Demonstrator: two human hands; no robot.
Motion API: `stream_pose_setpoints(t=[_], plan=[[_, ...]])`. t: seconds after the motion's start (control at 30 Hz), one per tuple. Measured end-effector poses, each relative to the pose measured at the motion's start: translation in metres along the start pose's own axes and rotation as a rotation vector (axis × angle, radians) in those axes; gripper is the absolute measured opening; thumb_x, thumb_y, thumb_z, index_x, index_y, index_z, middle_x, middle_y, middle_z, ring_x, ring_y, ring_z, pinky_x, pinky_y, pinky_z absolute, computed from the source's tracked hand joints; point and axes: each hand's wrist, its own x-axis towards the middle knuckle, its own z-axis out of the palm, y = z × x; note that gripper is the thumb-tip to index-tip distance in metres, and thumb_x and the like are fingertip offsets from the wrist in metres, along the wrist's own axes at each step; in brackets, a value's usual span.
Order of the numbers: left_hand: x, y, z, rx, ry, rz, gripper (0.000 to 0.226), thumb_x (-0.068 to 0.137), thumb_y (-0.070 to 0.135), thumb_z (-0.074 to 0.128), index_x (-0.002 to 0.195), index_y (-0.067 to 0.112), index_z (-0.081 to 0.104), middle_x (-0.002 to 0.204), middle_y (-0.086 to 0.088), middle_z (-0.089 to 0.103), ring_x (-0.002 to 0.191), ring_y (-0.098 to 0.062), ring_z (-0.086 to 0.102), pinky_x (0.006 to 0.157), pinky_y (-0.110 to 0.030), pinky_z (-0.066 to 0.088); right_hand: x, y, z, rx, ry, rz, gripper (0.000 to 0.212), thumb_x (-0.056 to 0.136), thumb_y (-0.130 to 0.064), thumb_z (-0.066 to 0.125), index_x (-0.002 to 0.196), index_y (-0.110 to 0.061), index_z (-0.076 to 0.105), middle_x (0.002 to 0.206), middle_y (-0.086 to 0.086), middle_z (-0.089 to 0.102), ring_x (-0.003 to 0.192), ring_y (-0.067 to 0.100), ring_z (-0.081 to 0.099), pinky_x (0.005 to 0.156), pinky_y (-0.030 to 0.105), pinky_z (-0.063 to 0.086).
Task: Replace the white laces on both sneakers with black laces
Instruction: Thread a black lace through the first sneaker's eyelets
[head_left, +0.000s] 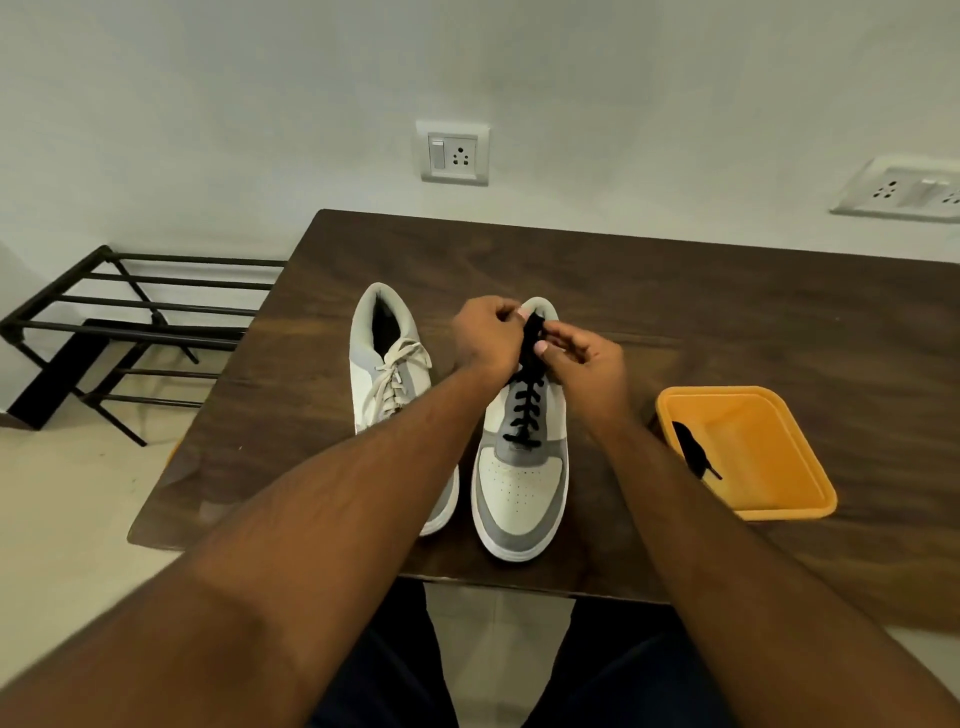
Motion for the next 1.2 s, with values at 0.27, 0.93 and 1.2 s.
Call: stream_pose_setpoints(t=[0.27, 0.93, 1.2], plan=[[-0.016, -0.025, -0.008, 0.023, -0.061, 0.220, 0.025, 0.099, 0.017, 0.053, 0.114, 0.014, 0.072, 0.101, 0.005, 0.072, 0.078, 0.008, 0.060, 0.073, -0.003, 0.045, 0.044, -0.009, -0.001, -0.722, -0.223, -0.002, 0.020, 0.082, -0.017, 0.073, 0.064, -0.010, 0.071, 0.067, 0.008, 0.069, 0.061, 0.019, 0.062, 0.062, 0.033, 0.052], [-0.037, -0.078, 0.003, -0.009, -0.108, 0.090, 0.051, 0.101, 0.005, 0.037, 0.150, 0.021, 0.038, 0.155, -0.002, 0.038, 0.145, -0.018, 0.031, 0.120, -0.028, 0.020, -0.090, 0.060, 0.025, -0.736, -0.134, -0.173, 0.082, 0.090, -0.059, 0.033, 0.155, -0.022, -0.002, 0.163, 0.007, 0.003, 0.150, 0.026, 0.003, 0.119, 0.043, 0.018], [0.020, -0.060, 0.005, 0.824, -0.463, -0.106, 0.094, 0.091, 0.053, 0.059, 0.156, 0.027, -0.003, 0.161, -0.022, -0.011, 0.144, -0.048, 0.021, 0.116, -0.056, 0.020, 0.019, 0.057, 0.003, -0.929, -0.137, -0.222, 0.065, 0.099, -0.040, 0.046, 0.154, -0.026, 0.016, 0.161, 0.012, 0.012, 0.147, 0.034, 0.015, 0.117, 0.049, 0.025]])
